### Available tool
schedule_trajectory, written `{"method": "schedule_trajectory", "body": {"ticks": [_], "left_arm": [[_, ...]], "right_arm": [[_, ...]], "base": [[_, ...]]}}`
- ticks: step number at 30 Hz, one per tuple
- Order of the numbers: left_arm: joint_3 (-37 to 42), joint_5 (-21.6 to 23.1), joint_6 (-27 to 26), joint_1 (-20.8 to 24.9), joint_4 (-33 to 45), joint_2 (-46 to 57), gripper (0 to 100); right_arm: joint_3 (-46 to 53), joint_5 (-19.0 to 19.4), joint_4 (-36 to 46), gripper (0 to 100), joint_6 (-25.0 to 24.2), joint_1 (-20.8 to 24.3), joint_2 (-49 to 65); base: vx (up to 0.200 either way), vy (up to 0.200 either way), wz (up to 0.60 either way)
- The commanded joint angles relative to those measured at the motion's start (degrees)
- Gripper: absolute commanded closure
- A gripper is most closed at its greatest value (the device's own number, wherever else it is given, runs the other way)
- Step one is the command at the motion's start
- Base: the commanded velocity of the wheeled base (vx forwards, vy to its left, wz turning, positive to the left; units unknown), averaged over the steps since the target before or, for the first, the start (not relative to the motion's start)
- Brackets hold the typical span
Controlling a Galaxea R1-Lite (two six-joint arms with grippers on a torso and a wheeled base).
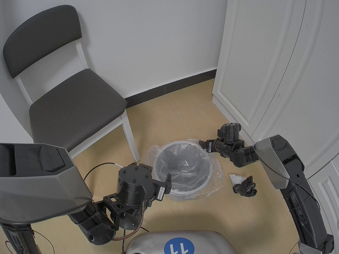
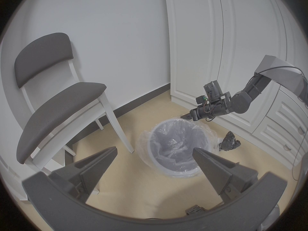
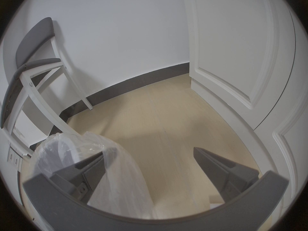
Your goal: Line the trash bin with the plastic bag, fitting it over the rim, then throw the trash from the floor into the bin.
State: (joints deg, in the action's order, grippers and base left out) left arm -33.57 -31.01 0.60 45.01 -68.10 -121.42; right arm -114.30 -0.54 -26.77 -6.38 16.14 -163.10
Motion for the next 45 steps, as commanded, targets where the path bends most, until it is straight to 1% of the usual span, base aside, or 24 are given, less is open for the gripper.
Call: {"method": "schedule_trajectory", "body": {"ticks": [1, 12, 16, 17, 18, 20, 21, 22, 23, 25, 26, 27, 28, 29, 30, 32, 38, 41, 45], "left_arm": [[0.0, 0.0, 0.1, 0.0, 0.0, -0.2, 0], [0.3, 0.0, 0.1, 0.0, 0.0, 0.1, 0], [0.3, 0.0, 0.1, 0.0, 0.0, 0.4, 0], [0.3, 0.0, 0.1, 0.0, 0.0, 0.4, 0], [0.3, 0.0, 0.1, 0.0, 0.0, 0.5, 0], [0.3, 0.0, 0.1, 0.0, -0.1, 0.5, 0], [0.3, 0.0, 0.2, 0.0, 0.0, 0.6, 0], [0.3, 0.0, 0.2, 0.0, 0.0, 0.6, 0], [0.4, 0.1, 0.2, 0.0, 0.0, 0.7, 0], [0.4, 0.1, 0.2, 0.0, 0.0, 0.7, 0], [0.4, 0.1, 0.2, 0.0, -0.1, 0.7, 0], [0.4, 0.1, 0.2, 0.0, 0.0, 0.6, 0], [0.4, 0.1, 0.2, 0.0, 0.0, 0.6, 0], [0.4, 0.1, 0.2, 0.0, 0.0, 0.5, 0], [0.4, 0.1, 0.2, 0.1, 0.0, 0.4, 0], [0.4, 0.1, 0.2, 0.0, 0.0, 0.2, 0], [0.4, 0.2, 0.3, 0.0, 0.0, 0.0, 0], [0.4, 0.2, 0.4, 0.0, 0.0, -0.2, 0], [0.3, 0.3, 0.5, -1.4, -0.1, -0.5, 0]], "right_arm": [[-0.1, 0.2, 0.1, 0, 0.0, -0.1, -1.3], [0.4, 0.1, -1.4, 0, -0.7, -0.1, -1.3], [6.0, -0.1, -2.4, 0, -0.7, -0.1, 4.8], [6.0, -0.1, -2.4, 0, -0.7, -0.1, 4.8], [10.0, -0.3, -2.4, 0, -0.7, -0.2, 8.3], [12.5, -0.4, -2.4, 0, -0.6, -0.2, 10.7], [16.5, -0.6, -2.5, 0, -0.6, -0.1, 13.9], [16.5, -0.6, -2.5, 0, -0.6, -0.1, 13.9], [22.5, -0.6, -2.5, 0, -0.7, -0.1, 18.5], [28.4, -0.6, -2.8, 0, -0.9, -0.1, 22.6], [28.9, -0.6, -2.9, 0, -0.9, -0.1, 22.9], [34.1, -0.5, -4.6, 0, -1.7, -0.1, 26.0], [34.4, -0.5, -4.9, 0, -1.9, -0.1, 26.2], [38.2, -0.5, -7.8, 0, -4.3, 0.2, 27.6], [39.9, -0.5, -9.8, 0, -5.8, 0.3, 28.0], [42.1, -0.3, -12.3, 0, -7.1, 0.1, 27.6], [41.8, -0.6, -13.0, 0, -6.9, -0.8, 22.0], [38.6, -0.6, -11.7, 0, -6.5, -1.3, 18.6], [31.3, -1.0, -6.9, 0, -5.6, -1.4, 11.8]], "base": [[0.0, 0.0, 0.0], [0.0, 0.0, 0.0], [0.0, 0.0, 0.0], [0.0, 0.0, 0.0], [0.0, 0.0, 0.0], [0.0, 0.0, 0.0], [0.0, 0.0, 0.0], [0.0, 0.0, 0.0], [0.0, 0.0, 0.0], [0.0, 0.0, 0.0], [0.0, 0.0, 0.0], [0.0, 0.0, 0.0], [0.0, 0.0, 0.0], [0.0, 0.0, 0.0], [0.0, 0.0, 0.0], [0.0, 0.0, 0.0], [0.0, 0.0, 0.0], [0.0, 0.0, 0.0], [0.0, 0.0, 0.0]]}}
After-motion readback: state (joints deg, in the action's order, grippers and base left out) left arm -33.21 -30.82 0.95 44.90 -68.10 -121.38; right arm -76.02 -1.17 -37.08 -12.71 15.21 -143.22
